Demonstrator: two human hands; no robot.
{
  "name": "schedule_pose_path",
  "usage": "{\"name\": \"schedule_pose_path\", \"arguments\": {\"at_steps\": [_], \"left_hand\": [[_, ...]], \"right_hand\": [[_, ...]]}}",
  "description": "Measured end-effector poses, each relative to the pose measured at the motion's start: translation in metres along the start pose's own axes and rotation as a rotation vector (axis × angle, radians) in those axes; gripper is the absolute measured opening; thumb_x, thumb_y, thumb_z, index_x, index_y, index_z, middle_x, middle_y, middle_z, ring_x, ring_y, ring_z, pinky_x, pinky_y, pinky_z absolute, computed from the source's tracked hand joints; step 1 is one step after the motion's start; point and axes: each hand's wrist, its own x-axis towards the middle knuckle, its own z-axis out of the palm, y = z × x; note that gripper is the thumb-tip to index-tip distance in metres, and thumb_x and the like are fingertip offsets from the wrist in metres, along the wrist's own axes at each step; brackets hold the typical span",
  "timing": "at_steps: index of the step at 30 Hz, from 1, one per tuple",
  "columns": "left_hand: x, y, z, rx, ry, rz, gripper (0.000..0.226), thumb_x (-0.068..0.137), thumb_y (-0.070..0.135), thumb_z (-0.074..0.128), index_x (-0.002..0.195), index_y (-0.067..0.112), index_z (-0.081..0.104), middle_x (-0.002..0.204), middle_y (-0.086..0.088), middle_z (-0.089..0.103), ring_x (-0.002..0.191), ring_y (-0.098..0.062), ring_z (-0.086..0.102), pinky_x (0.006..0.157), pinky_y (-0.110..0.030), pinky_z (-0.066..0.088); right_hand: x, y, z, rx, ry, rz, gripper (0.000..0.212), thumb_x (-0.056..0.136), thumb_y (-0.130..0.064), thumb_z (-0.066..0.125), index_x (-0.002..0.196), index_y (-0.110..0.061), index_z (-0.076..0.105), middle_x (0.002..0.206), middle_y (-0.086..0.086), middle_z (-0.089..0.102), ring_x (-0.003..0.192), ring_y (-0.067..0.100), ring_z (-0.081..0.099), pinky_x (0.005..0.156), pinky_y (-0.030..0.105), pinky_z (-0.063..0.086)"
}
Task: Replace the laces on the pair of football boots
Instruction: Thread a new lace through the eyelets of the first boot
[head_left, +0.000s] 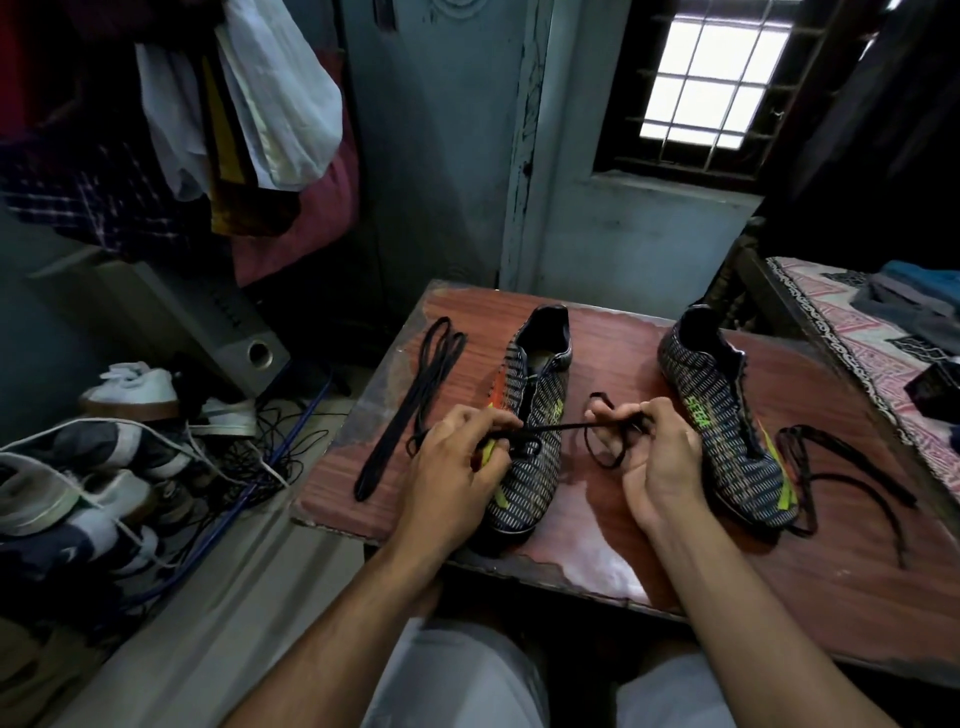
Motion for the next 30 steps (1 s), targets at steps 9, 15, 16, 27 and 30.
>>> {"name": "schedule_pose_path", "arguments": {"at_steps": [9, 15, 16, 27, 30], "left_hand": [[0.001, -0.001, 0.000, 0.007, 0.017, 0.037, 0.020, 0.088, 0.031, 0.056, 0.103, 0.035, 0.068, 0.105, 0.016, 0.059, 0.102, -0.006, 0.059, 0.092, -0.036, 0.049], [0.008, 0.009, -0.011, 0.308, -0.135, 0.337, 0.038, 0.092, 0.036, 0.056, 0.127, 0.034, 0.070, 0.120, 0.013, 0.062, 0.112, -0.015, 0.059, 0.090, -0.046, 0.051], [0.012, 0.010, -0.014, 0.349, -0.176, 0.374, 0.035, 0.094, 0.040, 0.056, 0.124, 0.035, 0.071, 0.117, 0.013, 0.063, 0.109, -0.015, 0.060, 0.086, -0.045, 0.052], [0.030, -0.009, -0.027, 0.194, -0.196, 0.455, 0.021, 0.099, 0.028, 0.066, 0.114, 0.024, 0.079, 0.108, 0.009, 0.065, 0.089, -0.009, 0.068, 0.070, -0.036, 0.057], [0.022, -0.017, -0.023, 0.110, -0.092, 0.405, 0.021, 0.095, 0.012, 0.073, 0.113, 0.020, 0.080, 0.109, 0.007, 0.068, 0.096, -0.007, 0.068, 0.079, -0.028, 0.057]], "right_hand": [[0.001, 0.017, -0.004, -0.478, -0.144, -0.327, 0.031, 0.091, -0.002, 0.069, 0.096, -0.023, 0.047, 0.075, 0.002, 0.057, 0.055, 0.014, 0.052, 0.050, 0.027, 0.048], [-0.010, 0.015, 0.000, -0.908, -0.433, -0.429, 0.032, 0.085, -0.003, 0.075, 0.107, -0.024, 0.065, 0.091, -0.013, 0.070, 0.086, 0.004, 0.068, 0.079, 0.020, 0.052], [-0.010, 0.014, 0.000, -0.935, -0.454, -0.428, 0.029, 0.084, -0.004, 0.076, 0.103, -0.024, 0.068, 0.094, -0.014, 0.072, 0.088, 0.003, 0.069, 0.080, 0.017, 0.050], [-0.009, 0.013, -0.001, -0.972, -0.489, -0.446, 0.019, 0.086, -0.013, 0.080, 0.097, -0.027, 0.074, 0.099, -0.015, 0.072, 0.098, 0.005, 0.068, 0.087, 0.018, 0.049], [-0.009, 0.013, -0.001, -0.993, -0.480, -0.475, 0.018, 0.085, -0.014, 0.081, 0.097, -0.026, 0.075, 0.099, -0.014, 0.070, 0.099, 0.003, 0.066, 0.086, 0.012, 0.044]]}}
